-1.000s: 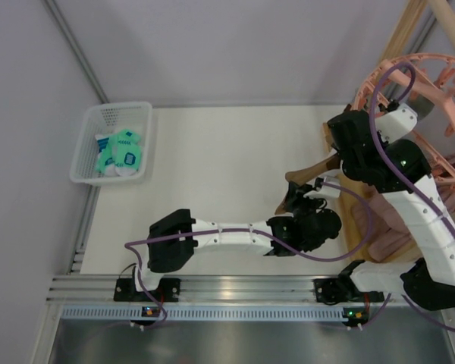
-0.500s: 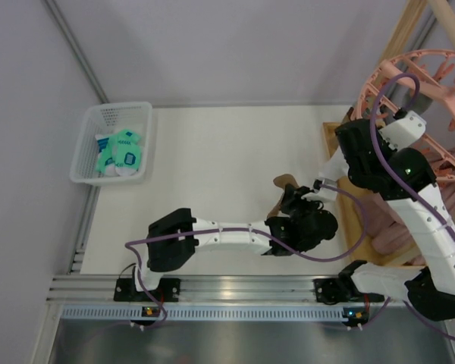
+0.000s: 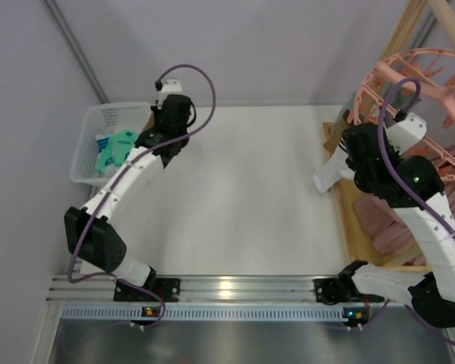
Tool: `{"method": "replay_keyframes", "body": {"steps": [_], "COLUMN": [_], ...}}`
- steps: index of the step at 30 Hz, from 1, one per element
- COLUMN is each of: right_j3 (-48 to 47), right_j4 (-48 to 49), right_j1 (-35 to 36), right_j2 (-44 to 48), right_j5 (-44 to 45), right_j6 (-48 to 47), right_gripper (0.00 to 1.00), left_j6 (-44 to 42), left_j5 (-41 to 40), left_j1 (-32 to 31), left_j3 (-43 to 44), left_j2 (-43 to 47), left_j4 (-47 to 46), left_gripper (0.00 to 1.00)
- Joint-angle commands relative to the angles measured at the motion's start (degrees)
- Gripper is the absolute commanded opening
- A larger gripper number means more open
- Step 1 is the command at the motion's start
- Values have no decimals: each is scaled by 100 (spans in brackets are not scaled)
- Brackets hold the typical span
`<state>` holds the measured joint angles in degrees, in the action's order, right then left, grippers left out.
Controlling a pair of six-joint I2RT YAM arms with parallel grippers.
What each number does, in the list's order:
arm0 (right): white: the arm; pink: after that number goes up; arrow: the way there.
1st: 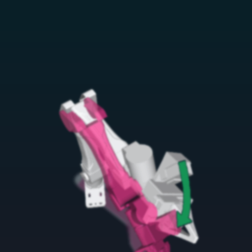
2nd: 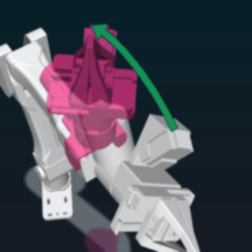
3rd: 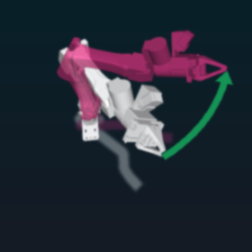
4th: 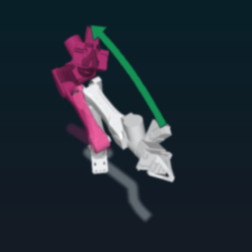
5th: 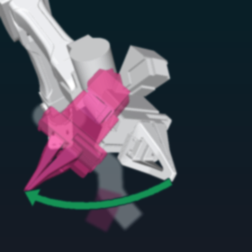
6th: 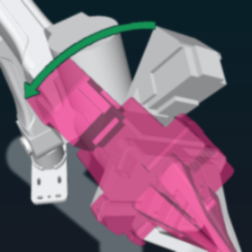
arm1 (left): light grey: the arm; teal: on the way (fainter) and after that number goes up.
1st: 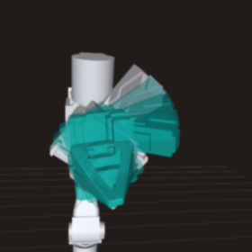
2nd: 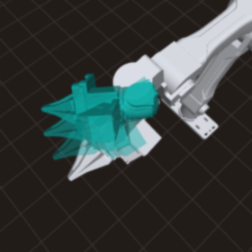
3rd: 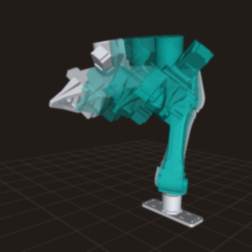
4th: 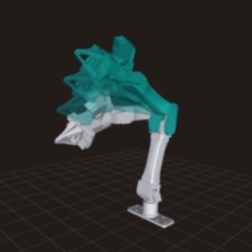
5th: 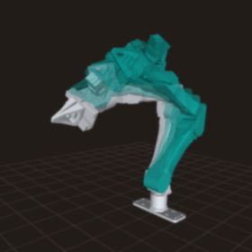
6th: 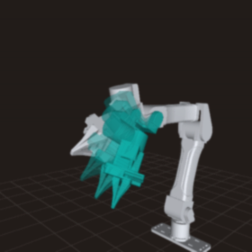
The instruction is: Remove the socks clipped to the hanger
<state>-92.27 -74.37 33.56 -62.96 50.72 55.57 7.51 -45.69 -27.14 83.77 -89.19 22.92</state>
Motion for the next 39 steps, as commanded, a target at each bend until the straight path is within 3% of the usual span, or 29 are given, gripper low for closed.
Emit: {"method": "replay_keyframes", "body": {"steps": [1,4,8,11,13,14,17,18,19,20,21,23,26,27,29,30,32,34,36,39], "right_j3": [51,7,-115,-238,-300,-353,-397,-397,-380,-353,-318,-222,-213,-221,-221,-230,-256,-283,-309,-344], "right_j4": [203,230,195,133,72,63,45,37,28,28,45,106,46,19,-51,-78,-122,-192,-262,-333], "right_j1": [-34,-34,-43,-34,-43,-43,-34,-34,-43,-43,-43,-43,-43,-34,-34,-43,-34,-34,-43,-43], "right_j2": [-32,-6,29,82,152,152,179,161,144,152,161,196,196,214,275,301,372,416,477,513], "right_j5": [-299,-369,-405,-466,-467,-466,-466,-475,-519,-545,-572,-660,-721,-730,-739,-756,-783,-827,-853,-853], "right_j6": [-231,-292,-371,-407,-459,-477,-538,-556,-547,-547,-539,-547,-521,-521,-512,-512,-538,-547,-582,-600], "right_gripper": [0,0,0,0,0,0,0,0,0,0,0,0,0,0,0,0,0,0,0,0], "left_j6": [-232,-180,451,1111,1313,1323,1578,1665,1832,1903,1973,2158,2124,1854,1510,1290,1210,920,1041,1017], "left_j5": [428,403,236,1303,1474,1945,2222,2231,2257,2388,2346,1927,1188,1290,2339,3886,5258,5842,5378,6482], "left_j1": [766,1646,2290,3089,3607,3723,3900,3909,3909,3900,3865,3498,1936,1018,308,-104,-361,-792,-1151,-1337], "left_j3": [-18,-351,-756,-1055,-1169,-1187,-1187,-1170,-1117,-1134,-1134,-1178,-1257,-1258,-1310,-1310,-1232,-943,-626,-502], "left_j2": [542,657,464,280,69,-141,-370,-432,-494,-486,-451,-258,199,243,305,271,-45,-552,-888,-1370], "left_j4": [398,380,380,380,371,371,354,354,363,371,363,354,-40,-546,-1277,-2108,-2798,-3309,-3250,-3977], "left_gripper": [0,0,0,0,0,0,2,17,45,98,98,99,99,99,99,99,98,99,99,99]}}
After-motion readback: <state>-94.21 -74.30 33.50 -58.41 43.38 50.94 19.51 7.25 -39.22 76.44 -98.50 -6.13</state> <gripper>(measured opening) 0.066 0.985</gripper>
